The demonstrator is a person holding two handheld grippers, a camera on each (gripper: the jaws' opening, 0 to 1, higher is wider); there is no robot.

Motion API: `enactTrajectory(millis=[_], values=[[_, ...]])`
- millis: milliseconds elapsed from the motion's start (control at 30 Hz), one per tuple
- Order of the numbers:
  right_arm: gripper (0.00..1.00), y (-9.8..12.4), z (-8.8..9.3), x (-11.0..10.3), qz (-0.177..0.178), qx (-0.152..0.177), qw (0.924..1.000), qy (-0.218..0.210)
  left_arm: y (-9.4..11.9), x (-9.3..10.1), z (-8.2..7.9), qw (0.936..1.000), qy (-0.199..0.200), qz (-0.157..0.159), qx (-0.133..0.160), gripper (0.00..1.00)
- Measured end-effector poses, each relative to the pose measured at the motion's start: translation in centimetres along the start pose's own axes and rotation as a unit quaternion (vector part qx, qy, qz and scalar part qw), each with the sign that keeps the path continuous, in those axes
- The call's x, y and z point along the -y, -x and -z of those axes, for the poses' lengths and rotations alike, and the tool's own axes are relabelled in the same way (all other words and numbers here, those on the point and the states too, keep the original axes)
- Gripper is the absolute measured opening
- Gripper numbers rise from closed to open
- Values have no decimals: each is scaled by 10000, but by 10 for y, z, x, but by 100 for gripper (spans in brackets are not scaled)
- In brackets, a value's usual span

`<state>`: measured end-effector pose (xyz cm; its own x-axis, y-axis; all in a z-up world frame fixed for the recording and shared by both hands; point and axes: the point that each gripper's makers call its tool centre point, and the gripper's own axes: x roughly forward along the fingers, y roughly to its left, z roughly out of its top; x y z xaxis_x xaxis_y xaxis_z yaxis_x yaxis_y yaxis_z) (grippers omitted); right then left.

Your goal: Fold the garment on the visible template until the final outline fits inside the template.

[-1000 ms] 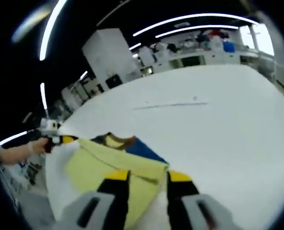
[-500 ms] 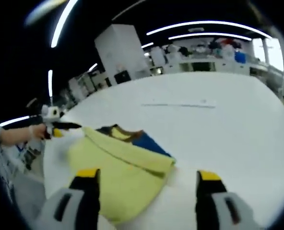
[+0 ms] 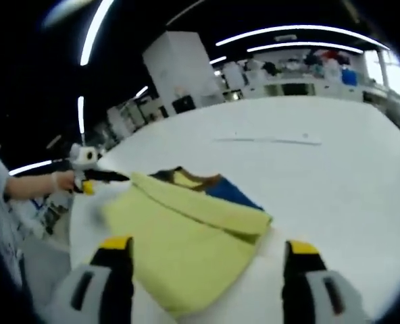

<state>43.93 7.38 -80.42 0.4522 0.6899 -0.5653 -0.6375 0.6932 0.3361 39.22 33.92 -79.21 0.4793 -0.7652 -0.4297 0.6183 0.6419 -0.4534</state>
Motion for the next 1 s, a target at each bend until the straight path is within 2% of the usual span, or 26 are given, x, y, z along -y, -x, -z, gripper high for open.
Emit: enactTrajectory(millis=[133, 267, 367, 533, 833, 1000], values=[[90, -2, -2, -8, -127, 97, 9999, -65, -5, -2, 1, 10000, 34, 90, 13, 84], [89, -7, 2, -17, -233, 25, 9997, -27, -9, -3, 3, 9999, 75, 124, -4, 83], [84, -9, -1, -17, -255, 177, 9995, 48, -9, -7, 5, 9999, 90, 95, -32, 82], [83, -14, -6, -18, -353, 271, 9989, -125, -10, -9, 5, 9999, 113, 62, -26, 80], [81, -29, -22, -17, -442, 500, 9974, -284, -18, -10, -13, 9995, 148, 41, 273, 80], [80, -41, -29, -6, -328, 589, 9971, -355, -26, -27, -24, 9986, 225, -95, 460, 83]])
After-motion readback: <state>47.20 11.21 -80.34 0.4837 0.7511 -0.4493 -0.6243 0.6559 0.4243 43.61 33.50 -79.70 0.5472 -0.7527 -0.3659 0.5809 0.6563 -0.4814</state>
